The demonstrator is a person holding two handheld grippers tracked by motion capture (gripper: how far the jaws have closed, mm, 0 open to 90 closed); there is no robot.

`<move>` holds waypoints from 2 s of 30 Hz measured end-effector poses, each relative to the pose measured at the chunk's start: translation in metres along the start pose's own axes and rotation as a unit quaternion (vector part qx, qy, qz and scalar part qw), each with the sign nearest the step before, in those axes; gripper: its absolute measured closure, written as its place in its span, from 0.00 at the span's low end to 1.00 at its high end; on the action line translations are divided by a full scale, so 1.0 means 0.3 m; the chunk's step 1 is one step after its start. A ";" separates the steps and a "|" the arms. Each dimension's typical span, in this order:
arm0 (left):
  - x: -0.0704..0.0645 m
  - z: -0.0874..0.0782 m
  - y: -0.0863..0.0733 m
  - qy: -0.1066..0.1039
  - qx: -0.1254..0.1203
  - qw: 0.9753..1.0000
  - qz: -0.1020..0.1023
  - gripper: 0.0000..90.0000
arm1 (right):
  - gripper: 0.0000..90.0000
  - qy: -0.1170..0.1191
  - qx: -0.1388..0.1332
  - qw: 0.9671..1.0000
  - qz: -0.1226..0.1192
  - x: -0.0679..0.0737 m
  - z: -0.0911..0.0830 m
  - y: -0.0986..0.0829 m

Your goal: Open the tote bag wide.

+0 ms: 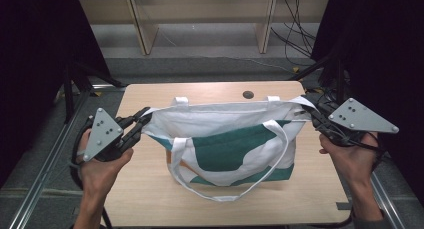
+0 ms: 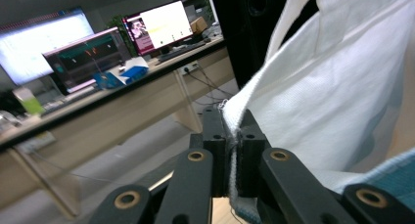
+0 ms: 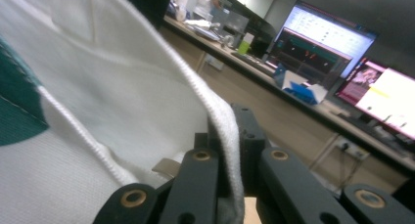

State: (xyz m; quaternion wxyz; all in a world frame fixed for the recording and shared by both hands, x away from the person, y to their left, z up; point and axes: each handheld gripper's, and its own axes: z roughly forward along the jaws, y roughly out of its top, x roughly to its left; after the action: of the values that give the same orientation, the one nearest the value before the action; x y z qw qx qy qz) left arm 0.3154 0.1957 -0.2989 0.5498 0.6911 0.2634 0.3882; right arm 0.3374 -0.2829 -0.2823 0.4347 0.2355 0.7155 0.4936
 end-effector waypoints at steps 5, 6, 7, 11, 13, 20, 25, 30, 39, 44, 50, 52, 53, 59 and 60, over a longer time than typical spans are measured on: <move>-0.014 0.028 -0.042 -0.011 0.026 1.000 0.005 0.95 | 0.98 -0.007 0.000 1.000 0.023 0.010 0.018 -0.079; -0.014 0.036 -0.045 -0.016 0.027 0.999 0.010 0.95 | 0.98 -0.001 0.006 0.999 0.031 0.012 0.023 -0.088; -0.019 0.044 -0.050 -0.016 0.031 0.999 0.014 0.95 | 0.98 -0.005 0.011 1.000 0.024 0.002 0.027 -0.095; -0.025 0.072 -0.079 -0.019 0.046 0.999 0.009 0.95 | 0.98 -0.008 0.028 0.999 0.024 0.003 0.043 -0.124; -0.026 0.082 -0.094 -0.018 0.047 0.999 0.004 0.95 | 0.98 -0.005 0.030 0.999 0.029 -0.003 0.050 -0.138; -0.028 0.122 -0.143 -0.015 0.070 0.997 -0.008 0.93 | 0.98 -0.006 0.052 0.998 0.024 0.003 0.071 -0.162; -0.026 0.174 -0.199 -0.007 0.081 0.997 -0.019 0.92 | 0.98 -0.004 0.071 0.997 0.015 0.009 0.098 -0.194; -0.021 0.214 -0.248 -0.013 0.098 0.995 -0.029 0.92 | 0.98 -0.003 0.092 0.996 0.022 0.015 0.122 -0.226; -0.025 0.247 -0.337 -0.029 0.133 0.990 -0.038 0.92 | 0.98 0.015 0.118 0.993 0.020 0.030 0.149 -0.280; -0.041 0.258 -0.364 -0.031 0.148 0.988 -0.033 0.92 | 0.98 0.021 0.131 0.991 0.024 0.038 0.154 -0.306; -0.062 0.274 -0.428 -0.047 0.162 0.985 -0.035 0.92 | 0.98 0.038 0.145 0.988 0.024 0.050 0.159 -0.342; -0.072 0.279 -0.449 -0.054 0.168 0.983 -0.043 0.92 | 0.98 0.045 0.149 0.988 0.023 0.055 0.161 -0.357; -0.077 0.281 -0.458 -0.057 0.168 0.983 -0.048 0.92 | 0.98 0.046 0.150 0.987 0.026 0.057 0.162 -0.361; -0.089 0.279 -0.475 -0.063 0.180 0.981 -0.041 0.91 | 0.97 0.059 0.164 0.984 0.028 0.072 0.169 -0.396; -0.091 0.279 -0.481 -0.066 0.182 0.980 -0.040 0.91 | 0.97 0.063 0.169 0.983 0.028 0.074 0.169 -0.404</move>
State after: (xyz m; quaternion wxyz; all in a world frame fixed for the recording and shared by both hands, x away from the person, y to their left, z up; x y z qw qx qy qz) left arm 0.3782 0.1646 -0.4525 0.4459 0.7925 0.3202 0.2656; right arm 0.3807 -0.2893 -0.4082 0.3292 0.2938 0.8074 0.3916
